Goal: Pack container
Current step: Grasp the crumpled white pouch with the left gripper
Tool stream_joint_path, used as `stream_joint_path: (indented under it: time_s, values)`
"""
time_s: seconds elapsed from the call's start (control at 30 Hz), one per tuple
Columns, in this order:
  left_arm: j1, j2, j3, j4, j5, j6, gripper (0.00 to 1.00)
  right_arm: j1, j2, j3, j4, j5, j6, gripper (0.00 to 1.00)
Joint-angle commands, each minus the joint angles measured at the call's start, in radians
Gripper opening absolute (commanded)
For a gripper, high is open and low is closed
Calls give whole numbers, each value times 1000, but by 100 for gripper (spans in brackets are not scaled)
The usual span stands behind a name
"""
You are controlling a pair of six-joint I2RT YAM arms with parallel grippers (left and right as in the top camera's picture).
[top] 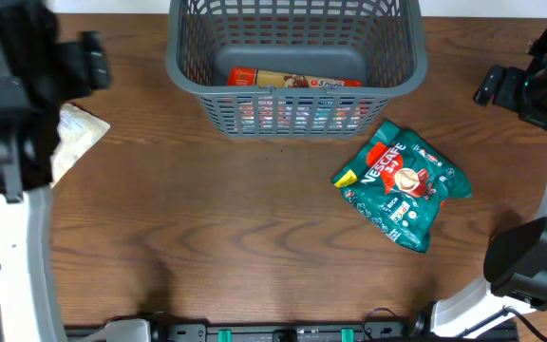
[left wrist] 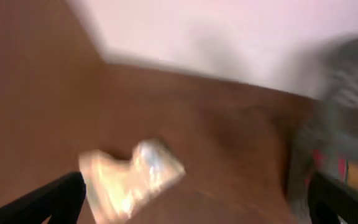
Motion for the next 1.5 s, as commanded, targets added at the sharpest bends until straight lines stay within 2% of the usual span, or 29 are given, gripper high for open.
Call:
stream_joint_path:
  time_s: [0.0,0.17,0.3,0.4,0.57,0.83,1.07,1.2,1.47]
  values:
    - [80,56,-5,-43,-23,-496,99,-2,-5,-2,0,-21,-13,99]
    - [145,160,-29,-64,-23,-893,98,-2,-5,-2,0,-21,-13,99]
    - [162,252,-55,-111,-22,-1308,98,-2,-5,-2,-1,-37,-13,99]
    - [158,312,-81,-111,-18,-1458,99,-2,-5,-2,0,-48,-13,99]
    - [162,405,-116,-62,-18,-1511,99,-2,-5,-2,-7,-55,-13,99]
    - [168,481,-157,-18,13,-1757,99,-2,-5,-2,-10,-55,-13,99]
    - [216,512,-234,174,94,-1767,99,-2,-5,-2,-26,-54,-13,99]
    - [268,541,-234,188,154,-1767,99,-2,-5,-2,-26,-54,-13,99]
    - [329,590,-234,184,156,-1767,100,-2,-5,-2,-27,-54,1,99]
